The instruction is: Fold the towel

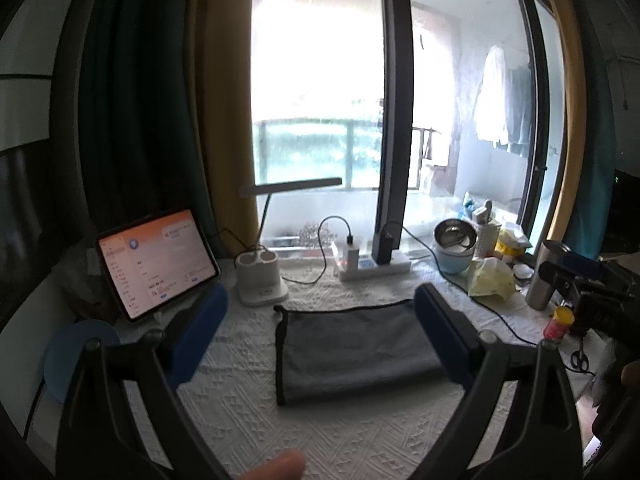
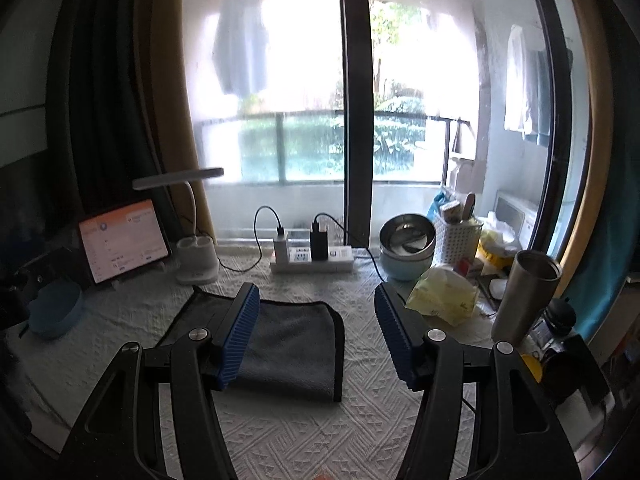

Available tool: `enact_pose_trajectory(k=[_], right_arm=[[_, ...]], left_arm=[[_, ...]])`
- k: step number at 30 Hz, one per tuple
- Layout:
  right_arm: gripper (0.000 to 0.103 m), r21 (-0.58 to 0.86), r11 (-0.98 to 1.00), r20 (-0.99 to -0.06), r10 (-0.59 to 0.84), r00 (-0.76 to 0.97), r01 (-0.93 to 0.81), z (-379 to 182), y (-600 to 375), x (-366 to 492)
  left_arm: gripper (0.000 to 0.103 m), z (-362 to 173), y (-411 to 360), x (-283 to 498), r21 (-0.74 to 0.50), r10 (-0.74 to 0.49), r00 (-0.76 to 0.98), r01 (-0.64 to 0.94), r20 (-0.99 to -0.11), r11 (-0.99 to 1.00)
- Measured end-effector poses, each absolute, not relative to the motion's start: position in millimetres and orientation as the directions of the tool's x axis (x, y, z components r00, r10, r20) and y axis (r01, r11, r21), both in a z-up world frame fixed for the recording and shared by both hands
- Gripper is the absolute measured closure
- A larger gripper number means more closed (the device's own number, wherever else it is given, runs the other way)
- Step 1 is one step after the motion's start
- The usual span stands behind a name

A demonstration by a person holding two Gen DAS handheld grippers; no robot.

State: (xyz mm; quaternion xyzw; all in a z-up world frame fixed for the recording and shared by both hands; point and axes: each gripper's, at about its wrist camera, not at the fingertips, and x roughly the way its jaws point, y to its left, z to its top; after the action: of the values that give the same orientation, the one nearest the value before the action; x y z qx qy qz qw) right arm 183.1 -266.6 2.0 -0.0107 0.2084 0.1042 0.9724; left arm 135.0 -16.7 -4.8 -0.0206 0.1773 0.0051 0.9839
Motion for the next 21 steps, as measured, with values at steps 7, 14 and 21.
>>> enact_pose_trajectory(k=[7,14,21], right_arm=[[0.039,0.011,0.979,-0.342,0.196,0.919,-0.205,26,-268,149],[0.039,-0.003,0.980,-0.262,0.191,0.946,-0.199,51,-272,115],[0.036,-0.018,0.982,-0.187,0.179,0.966,-0.186,71,-273,86]], left_arm=[[0.008,15,-17,101,-0.045,-0.007,0.960,-0.006,-0.278,0.999],[0.008,38,-16,70,-0.041,-0.007,0.981,-0.001,-0.192,0.999],[0.007,56,-11,43,-0.040,-0.004,0.995,0.000,-0.103,0.999]])
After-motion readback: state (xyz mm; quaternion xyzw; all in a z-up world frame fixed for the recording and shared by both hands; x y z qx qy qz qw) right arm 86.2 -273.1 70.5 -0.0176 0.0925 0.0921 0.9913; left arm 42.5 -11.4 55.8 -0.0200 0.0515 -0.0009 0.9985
